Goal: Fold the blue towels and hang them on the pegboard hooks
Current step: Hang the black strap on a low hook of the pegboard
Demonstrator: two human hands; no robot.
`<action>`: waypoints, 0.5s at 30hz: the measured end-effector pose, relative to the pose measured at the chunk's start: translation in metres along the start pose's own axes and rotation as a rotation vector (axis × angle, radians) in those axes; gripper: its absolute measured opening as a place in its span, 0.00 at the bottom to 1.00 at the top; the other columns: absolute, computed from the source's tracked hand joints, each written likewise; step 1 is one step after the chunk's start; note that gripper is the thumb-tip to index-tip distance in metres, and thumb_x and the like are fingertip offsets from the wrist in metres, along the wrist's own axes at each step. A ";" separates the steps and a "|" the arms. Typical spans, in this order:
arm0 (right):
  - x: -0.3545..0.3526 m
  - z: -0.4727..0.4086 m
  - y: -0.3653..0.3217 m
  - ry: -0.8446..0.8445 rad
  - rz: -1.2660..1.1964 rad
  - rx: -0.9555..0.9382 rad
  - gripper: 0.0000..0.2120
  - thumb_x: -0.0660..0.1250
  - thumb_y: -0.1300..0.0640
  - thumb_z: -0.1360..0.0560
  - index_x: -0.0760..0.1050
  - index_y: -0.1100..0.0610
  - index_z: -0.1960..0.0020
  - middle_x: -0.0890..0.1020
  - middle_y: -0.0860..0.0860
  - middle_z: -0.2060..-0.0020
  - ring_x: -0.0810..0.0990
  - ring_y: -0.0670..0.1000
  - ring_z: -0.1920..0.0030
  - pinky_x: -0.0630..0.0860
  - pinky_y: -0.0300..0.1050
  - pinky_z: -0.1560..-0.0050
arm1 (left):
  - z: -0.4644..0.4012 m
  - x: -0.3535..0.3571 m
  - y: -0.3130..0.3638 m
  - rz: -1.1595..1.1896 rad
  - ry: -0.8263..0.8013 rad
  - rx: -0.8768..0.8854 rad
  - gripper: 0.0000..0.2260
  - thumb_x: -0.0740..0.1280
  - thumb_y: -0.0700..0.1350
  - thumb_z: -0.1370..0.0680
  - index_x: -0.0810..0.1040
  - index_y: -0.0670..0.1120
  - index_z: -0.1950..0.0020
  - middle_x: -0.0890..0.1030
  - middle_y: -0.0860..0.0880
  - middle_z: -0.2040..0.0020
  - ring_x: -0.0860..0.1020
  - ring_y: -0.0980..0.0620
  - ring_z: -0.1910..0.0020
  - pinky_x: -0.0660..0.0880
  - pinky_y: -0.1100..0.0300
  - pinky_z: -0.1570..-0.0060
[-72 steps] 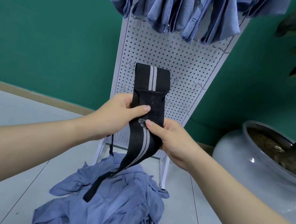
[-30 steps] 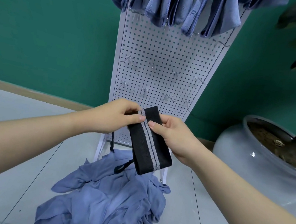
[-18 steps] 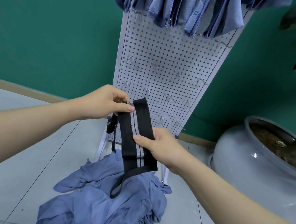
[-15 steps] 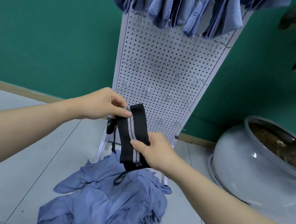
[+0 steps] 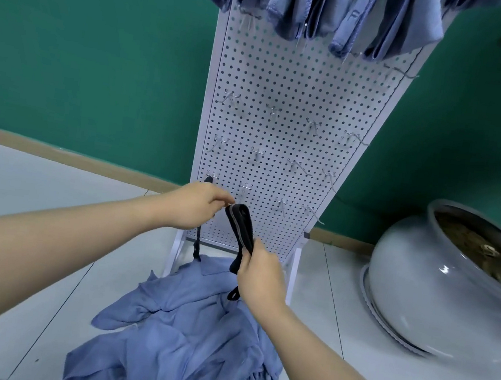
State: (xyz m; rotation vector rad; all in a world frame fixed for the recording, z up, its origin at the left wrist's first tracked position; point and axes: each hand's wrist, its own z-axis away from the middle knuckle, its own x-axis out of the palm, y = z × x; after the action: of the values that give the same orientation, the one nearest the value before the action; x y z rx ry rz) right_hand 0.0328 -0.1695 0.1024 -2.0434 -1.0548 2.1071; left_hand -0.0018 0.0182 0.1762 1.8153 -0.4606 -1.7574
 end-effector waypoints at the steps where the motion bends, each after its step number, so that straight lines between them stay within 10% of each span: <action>1: 0.005 -0.002 0.002 0.003 0.007 0.008 0.10 0.55 0.55 0.14 0.72 0.59 0.45 0.82 0.59 0.55 0.81 0.64 0.55 0.78 0.55 0.58 | -0.005 0.004 -0.001 -0.010 -0.001 0.007 0.16 0.58 0.46 0.13 0.76 0.48 0.27 0.80 0.50 0.33 0.77 0.52 0.41 0.68 0.62 0.40; 15: 0.048 -0.045 0.030 0.033 0.027 0.007 0.09 0.54 0.59 0.15 0.72 0.60 0.45 0.83 0.58 0.58 0.82 0.63 0.57 0.75 0.53 0.61 | -0.063 0.035 -0.022 -0.018 -0.018 -0.027 0.16 0.57 0.48 0.13 0.79 0.47 0.30 0.84 0.43 0.38 0.81 0.45 0.44 0.76 0.54 0.39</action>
State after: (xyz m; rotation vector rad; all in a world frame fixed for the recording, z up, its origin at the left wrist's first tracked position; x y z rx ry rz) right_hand 0.0787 -0.1511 0.0494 -2.0935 -1.0204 2.0789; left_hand 0.0602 0.0246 0.1336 1.7917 -0.4270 -1.7849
